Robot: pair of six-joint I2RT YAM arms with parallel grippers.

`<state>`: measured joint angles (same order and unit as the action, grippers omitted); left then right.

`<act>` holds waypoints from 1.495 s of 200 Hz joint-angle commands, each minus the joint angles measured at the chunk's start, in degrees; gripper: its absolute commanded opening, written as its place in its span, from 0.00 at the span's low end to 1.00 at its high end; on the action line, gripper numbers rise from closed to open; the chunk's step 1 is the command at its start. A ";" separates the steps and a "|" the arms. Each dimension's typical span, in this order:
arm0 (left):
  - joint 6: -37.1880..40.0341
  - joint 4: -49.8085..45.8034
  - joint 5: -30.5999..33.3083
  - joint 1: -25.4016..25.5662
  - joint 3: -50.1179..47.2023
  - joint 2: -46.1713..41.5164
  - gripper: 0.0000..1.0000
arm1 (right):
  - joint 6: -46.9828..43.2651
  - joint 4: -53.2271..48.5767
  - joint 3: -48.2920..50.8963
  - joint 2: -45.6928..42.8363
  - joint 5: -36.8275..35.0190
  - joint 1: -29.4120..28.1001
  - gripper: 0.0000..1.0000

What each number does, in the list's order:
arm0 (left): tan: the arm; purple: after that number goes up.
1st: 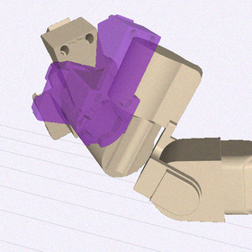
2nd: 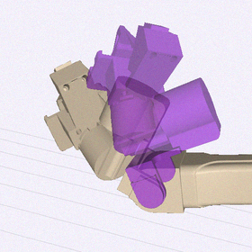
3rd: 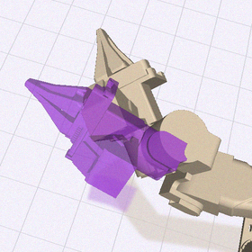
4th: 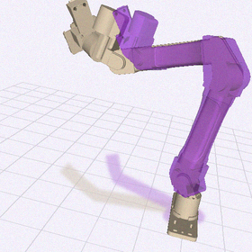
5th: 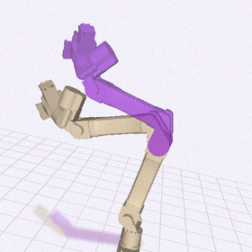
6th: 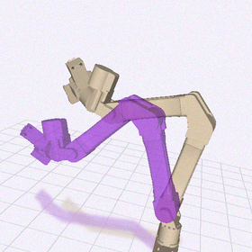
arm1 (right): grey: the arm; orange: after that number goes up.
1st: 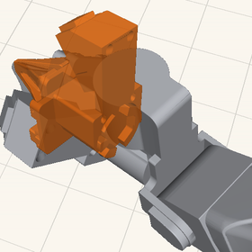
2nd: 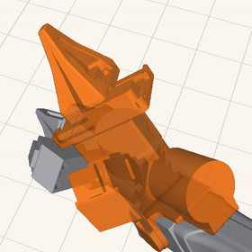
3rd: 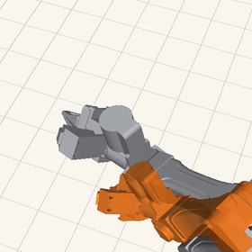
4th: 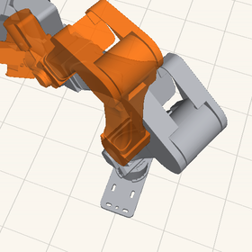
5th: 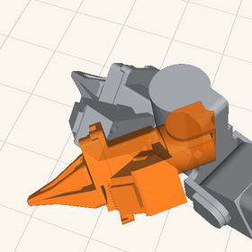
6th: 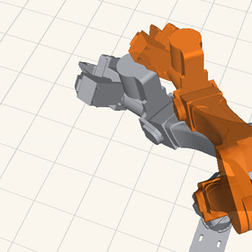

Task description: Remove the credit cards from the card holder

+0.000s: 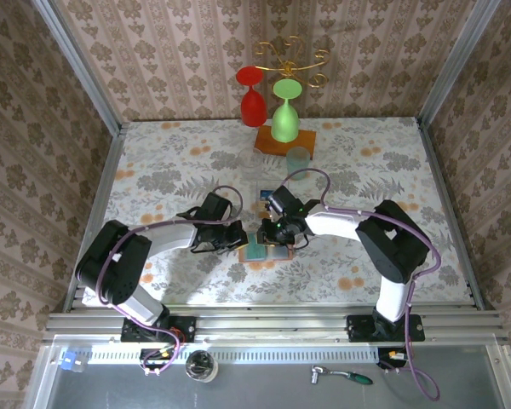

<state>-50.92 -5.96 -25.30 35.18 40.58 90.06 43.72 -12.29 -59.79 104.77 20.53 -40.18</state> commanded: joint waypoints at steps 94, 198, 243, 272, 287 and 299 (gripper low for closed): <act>0.02 -2.12 0.69 -0.04 -0.59 -0.99 0.09 | -1.52 -5.43 -1.32 -1.68 -3.57 0.30 0.22; 0.37 -3.28 0.70 -0.02 0.74 -2.35 0.11 | -1.82 -5.42 -1.12 -3.05 -4.18 0.29 0.22; 0.42 -2.74 0.42 -0.02 0.64 -0.94 0.08 | -1.98 -5.42 -1.05 -3.16 -4.25 0.59 0.23; 0.41 -2.00 0.19 -0.02 0.42 0.50 0.08 | -2.15 -5.62 -1.03 -3.39 -4.19 0.81 0.23; 0.64 -2.00 0.16 -0.11 0.55 1.05 0.08 | -2.23 -5.63 -0.97 -3.54 -4.27 0.99 0.23; 0.73 -2.00 0.10 -0.20 0.64 1.18 0.08 | -2.32 -5.78 -0.94 -3.77 -4.19 1.16 0.23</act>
<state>-50.92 -7.35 -25.12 35.18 40.58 90.15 42.17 -16.05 -60.07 103.11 17.93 -39.48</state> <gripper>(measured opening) 0.080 0.231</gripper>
